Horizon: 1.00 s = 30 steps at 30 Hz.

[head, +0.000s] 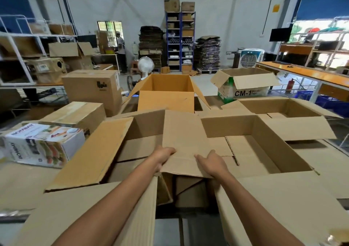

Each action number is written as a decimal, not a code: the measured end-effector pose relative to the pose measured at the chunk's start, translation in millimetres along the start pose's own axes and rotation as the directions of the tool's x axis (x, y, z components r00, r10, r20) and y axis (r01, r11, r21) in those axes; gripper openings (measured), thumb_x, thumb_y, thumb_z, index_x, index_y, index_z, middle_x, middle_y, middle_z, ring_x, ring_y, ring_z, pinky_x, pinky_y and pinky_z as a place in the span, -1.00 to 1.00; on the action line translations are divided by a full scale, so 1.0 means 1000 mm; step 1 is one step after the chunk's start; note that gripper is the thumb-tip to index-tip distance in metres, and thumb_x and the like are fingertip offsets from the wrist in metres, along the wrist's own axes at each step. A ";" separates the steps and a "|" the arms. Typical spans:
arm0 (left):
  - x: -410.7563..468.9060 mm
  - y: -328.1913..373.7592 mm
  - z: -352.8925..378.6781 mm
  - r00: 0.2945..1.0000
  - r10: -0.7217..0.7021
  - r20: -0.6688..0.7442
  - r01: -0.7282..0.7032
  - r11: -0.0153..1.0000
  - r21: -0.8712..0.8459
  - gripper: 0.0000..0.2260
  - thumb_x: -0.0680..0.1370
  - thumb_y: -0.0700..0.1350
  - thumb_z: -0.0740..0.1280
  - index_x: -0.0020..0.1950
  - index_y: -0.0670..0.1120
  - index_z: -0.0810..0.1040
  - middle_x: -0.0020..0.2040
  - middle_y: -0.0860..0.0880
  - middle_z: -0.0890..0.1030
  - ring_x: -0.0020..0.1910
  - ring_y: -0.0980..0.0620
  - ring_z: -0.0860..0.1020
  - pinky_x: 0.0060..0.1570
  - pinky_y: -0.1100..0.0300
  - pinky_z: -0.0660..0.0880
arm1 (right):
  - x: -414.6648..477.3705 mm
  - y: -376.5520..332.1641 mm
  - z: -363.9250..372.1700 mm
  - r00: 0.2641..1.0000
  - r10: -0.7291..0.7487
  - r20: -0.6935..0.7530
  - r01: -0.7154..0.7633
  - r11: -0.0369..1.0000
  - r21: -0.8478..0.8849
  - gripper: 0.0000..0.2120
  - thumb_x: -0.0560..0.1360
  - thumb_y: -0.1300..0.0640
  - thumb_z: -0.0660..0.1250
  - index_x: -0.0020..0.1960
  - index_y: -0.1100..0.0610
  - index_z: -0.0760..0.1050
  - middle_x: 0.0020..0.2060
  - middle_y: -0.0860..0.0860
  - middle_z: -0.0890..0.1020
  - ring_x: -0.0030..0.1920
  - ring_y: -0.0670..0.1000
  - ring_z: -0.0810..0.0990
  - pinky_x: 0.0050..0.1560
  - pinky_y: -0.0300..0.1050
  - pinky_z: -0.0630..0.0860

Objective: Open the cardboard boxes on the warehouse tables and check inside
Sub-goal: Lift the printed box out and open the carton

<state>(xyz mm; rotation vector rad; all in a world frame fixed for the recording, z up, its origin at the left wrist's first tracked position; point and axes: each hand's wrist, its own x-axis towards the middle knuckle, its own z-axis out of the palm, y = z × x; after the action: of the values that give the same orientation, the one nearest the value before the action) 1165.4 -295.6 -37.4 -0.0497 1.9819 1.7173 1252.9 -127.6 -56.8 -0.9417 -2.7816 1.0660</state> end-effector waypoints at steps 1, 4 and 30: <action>-0.003 0.013 -0.008 0.999 0.033 -0.018 -0.032 0.997 0.068 -0.83 0.58 -0.29 0.34 0.16 -0.28 0.54 -0.10 -0.18 0.64 -0.26 -0.05 0.61 -0.45 0.23 0.58 | 0.000 -0.005 0.008 0.999 -0.009 0.031 0.008 1.000 0.029 -0.25 0.57 -0.29 0.17 0.45 0.31 0.25 0.36 0.24 0.49 0.34 0.24 0.47 0.20 0.02 0.43; -0.002 0.041 -0.033 0.988 0.125 -0.093 -0.096 0.959 0.268 -0.84 0.56 -0.33 0.34 0.14 -0.28 0.54 -0.03 -0.20 0.63 -0.22 -0.08 0.61 -0.34 0.22 0.58 | 0.003 -0.020 0.043 0.988 -0.077 0.133 0.064 0.993 0.098 -0.30 0.54 -0.37 0.03 0.32 0.18 0.46 0.22 0.16 0.57 0.18 0.18 0.56 0.17 0.04 0.49; 0.037 -0.045 -0.002 0.973 0.211 0.096 -0.232 0.875 0.426 -0.66 0.58 -0.02 0.12 0.08 -0.15 0.63 -0.03 -0.16 0.66 -0.08 -0.13 0.60 -0.08 0.07 0.51 | -0.011 -0.056 0.069 0.991 -0.134 0.021 0.112 0.900 0.422 -0.65 0.62 -0.02 0.18 0.30 0.10 0.55 0.20 0.06 0.63 0.22 0.10 0.57 0.25 -0.05 0.47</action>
<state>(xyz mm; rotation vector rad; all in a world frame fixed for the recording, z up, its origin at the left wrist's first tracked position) 1148.4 -295.0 -93.5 0.3852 2.3632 1.3432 1216.9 -208.1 -73.6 -0.6825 -2.4428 1.5941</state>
